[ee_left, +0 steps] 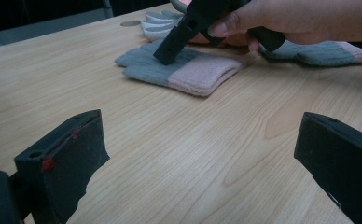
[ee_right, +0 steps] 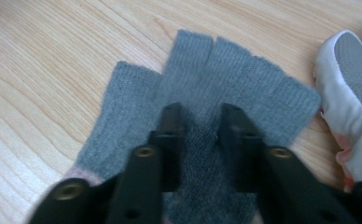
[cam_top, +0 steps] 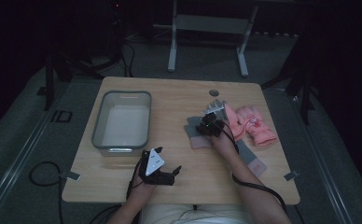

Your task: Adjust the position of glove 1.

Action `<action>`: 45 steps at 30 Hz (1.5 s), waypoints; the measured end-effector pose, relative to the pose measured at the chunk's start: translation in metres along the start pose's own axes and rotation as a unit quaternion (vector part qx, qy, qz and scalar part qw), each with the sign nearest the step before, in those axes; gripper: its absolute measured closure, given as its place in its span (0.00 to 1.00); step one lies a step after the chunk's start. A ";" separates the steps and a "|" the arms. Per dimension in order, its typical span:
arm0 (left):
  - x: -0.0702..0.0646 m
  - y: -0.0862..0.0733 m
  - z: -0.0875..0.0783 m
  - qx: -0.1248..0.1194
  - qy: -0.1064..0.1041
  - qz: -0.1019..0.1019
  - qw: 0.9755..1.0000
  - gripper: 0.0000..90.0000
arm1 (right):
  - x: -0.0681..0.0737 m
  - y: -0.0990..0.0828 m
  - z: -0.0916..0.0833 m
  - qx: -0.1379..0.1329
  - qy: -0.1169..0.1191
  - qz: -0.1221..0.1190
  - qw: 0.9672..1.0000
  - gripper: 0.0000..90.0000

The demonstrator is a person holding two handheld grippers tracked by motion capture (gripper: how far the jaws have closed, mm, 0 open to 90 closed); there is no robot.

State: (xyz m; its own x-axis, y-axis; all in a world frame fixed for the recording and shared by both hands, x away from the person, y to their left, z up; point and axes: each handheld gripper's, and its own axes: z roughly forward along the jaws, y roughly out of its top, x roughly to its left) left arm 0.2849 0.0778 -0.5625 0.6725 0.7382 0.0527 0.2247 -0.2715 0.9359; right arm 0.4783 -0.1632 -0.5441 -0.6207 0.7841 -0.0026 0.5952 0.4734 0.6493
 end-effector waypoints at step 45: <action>-0.001 0.000 0.000 0.001 0.004 0.005 1.000 0.02 | 0.076 -0.081 -0.088 -0.025 -0.030 0.081 0.996 0.94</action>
State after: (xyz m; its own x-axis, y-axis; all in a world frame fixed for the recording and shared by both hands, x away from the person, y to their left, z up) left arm 0.2842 0.0767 -0.5625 0.6686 0.7407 0.0657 0.2185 -0.2802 0.9347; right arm 0.3382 -0.1772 -0.5295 -0.4866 0.8715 0.0609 0.6574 0.3193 0.6826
